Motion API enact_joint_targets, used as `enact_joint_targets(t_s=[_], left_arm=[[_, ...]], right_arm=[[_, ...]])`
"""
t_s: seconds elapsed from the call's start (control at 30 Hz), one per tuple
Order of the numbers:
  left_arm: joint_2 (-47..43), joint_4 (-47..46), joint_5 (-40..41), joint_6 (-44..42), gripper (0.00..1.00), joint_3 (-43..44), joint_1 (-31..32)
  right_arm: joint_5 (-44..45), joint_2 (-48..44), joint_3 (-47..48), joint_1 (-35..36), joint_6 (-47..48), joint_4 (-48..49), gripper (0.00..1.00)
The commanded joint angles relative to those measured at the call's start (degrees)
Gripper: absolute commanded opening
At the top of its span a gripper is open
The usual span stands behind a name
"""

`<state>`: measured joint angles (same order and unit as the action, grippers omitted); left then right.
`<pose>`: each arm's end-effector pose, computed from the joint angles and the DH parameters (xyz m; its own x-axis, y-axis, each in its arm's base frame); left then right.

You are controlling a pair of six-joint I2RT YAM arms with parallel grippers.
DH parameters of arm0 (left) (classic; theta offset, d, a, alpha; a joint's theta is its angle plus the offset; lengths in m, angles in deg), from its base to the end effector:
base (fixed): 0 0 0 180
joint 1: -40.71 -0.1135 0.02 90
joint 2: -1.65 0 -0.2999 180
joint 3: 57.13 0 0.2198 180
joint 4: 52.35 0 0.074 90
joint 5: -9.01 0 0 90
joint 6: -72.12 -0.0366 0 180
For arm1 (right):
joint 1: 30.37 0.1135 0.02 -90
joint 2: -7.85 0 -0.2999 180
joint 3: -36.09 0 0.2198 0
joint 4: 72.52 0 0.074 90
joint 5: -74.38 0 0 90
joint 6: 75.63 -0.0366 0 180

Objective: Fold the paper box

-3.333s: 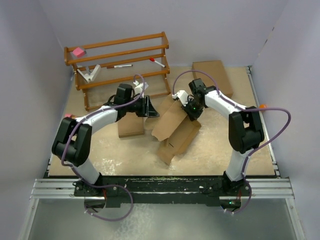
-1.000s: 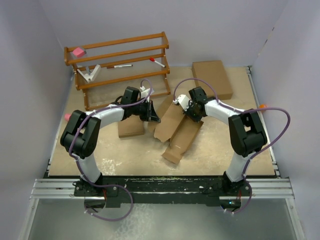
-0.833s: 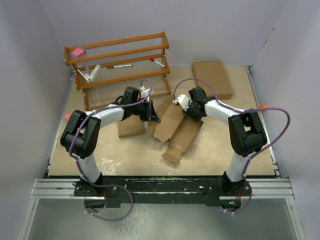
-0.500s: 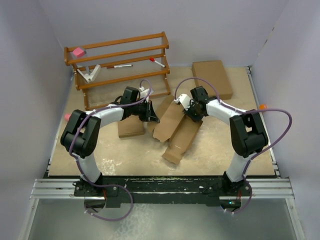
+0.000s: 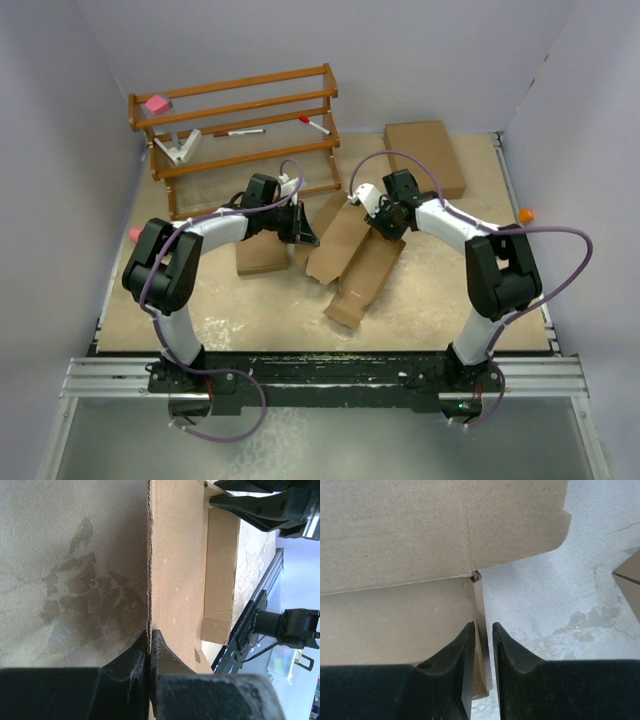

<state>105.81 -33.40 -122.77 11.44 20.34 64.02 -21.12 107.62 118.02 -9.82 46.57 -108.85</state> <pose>0.3215 -0.1651 0.2331 -0.9265 0.0016 -0.3763 0.3088 0.5749 -0.7577 0.3216 0.1243 0.2522 -0.4282 -0.7270 -0.5368 -0.7447 0.6204 -0.2462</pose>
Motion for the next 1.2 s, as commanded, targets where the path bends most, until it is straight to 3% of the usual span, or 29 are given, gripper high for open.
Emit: enact_joint_targets(t_s=[0.0, 0.1, 0.23, 0.57, 0.8, 1.17], left_arm=[[0.04, -0.31, -1.53, -1.46, 0.04, 2.47, -0.37], [-0.07, -0.25, -1.64, -1.46, 0.05, 2.45, -0.43], [-0.18, -0.29, -1.81, -1.48, 0.04, 2.58, -0.54], [-0.44, -1.08, -2.08, -0.84, 0.04, 2.62, -1.05], [-0.38, -1.13, -2.40, -1.06, 0.04, 3.03, -1.04], [0.53, 4.13, -2.35, -4.79, 0.04, 7.45, -0.78]], right_arm=[[1.28, 1.90, -0.50, -0.17, 0.75, 0.81, 0.24], [2.72, 2.51, -0.90, -0.17, 0.45, 1.66, 0.20], [5.58, 4.07, -1.26, -0.17, -0.48, 3.02, 0.00], [4.89, 6.04, -1.08, -0.10, -0.98, 2.12, 0.00], [-6.81, 1.66, -0.14, -0.39, -0.80, -1.96, 0.25], [-13.07, -6.26, -0.72, -2.34, 0.41, -2.03, 0.45]])
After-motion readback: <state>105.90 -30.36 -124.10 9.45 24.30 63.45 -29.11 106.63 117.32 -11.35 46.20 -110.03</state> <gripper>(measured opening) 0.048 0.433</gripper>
